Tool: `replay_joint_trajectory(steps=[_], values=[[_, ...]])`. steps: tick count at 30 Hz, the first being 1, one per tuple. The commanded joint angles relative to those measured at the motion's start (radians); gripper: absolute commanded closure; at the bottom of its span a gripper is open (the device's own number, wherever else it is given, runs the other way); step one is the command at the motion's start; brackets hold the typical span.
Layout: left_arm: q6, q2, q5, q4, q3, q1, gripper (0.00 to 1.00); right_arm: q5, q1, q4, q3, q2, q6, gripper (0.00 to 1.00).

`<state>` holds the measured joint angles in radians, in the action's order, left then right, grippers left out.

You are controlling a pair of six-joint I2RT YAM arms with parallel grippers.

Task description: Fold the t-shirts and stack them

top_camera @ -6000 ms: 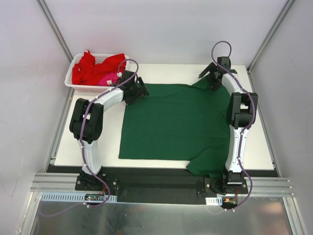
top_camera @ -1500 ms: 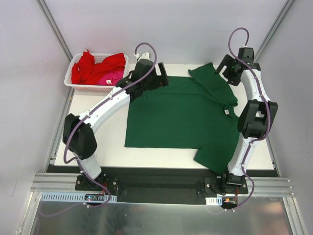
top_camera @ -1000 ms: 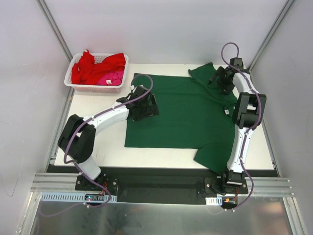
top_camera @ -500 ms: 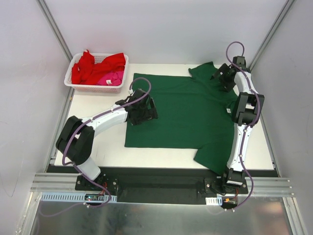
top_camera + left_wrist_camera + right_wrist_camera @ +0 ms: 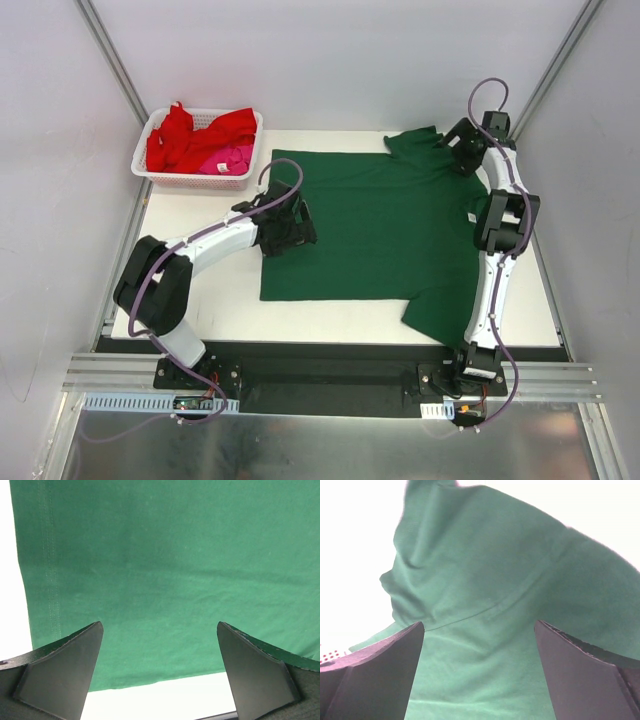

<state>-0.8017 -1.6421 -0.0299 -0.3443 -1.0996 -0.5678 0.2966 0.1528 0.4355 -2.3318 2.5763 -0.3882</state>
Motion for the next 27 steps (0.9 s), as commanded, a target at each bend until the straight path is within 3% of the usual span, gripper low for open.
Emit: replay_joint_trajectory(steps=[1, 5, 9, 16, 21, 23, 27], values=[[0.036, 0.059, 0.015, -0.036, -0.026, 0.002, 0.02, 0.09, 0.022, -0.11, 0.031, -0.224, 0.047, 0.04], [0.038, 0.181, -0.001, -0.045, 0.038, 0.0, 0.02, 0.084, 0.021, -0.101, 0.214, -0.534, 0.063, 0.04], [-0.01, 0.359, -0.021, -0.058, 0.189, 0.002, 0.02, 0.024, 0.018, -0.012, 0.58, -0.931, 0.083, 0.04], [-0.319, 0.715, -0.134, -0.062, 0.447, -0.001, 0.02, -0.06, -0.025, 0.256, 1.078, -1.411, 0.149, 0.04], [-0.419, 0.812, -0.159, -0.061, 0.556, -0.007, 0.04, -0.204, -0.025, 0.419, 1.322, -1.633, 0.126, 0.04], [-0.451, 0.8, -0.159, -0.061, 0.57, -0.02, 0.04, -0.195, -0.025, 0.433, 1.406, -1.689, 0.092, 0.04], [-0.525, 0.768, -0.153, -0.061, 0.63, -0.038, 0.06, -0.156, -0.024, 0.428, 1.49, -1.671, 0.038, 0.04]])
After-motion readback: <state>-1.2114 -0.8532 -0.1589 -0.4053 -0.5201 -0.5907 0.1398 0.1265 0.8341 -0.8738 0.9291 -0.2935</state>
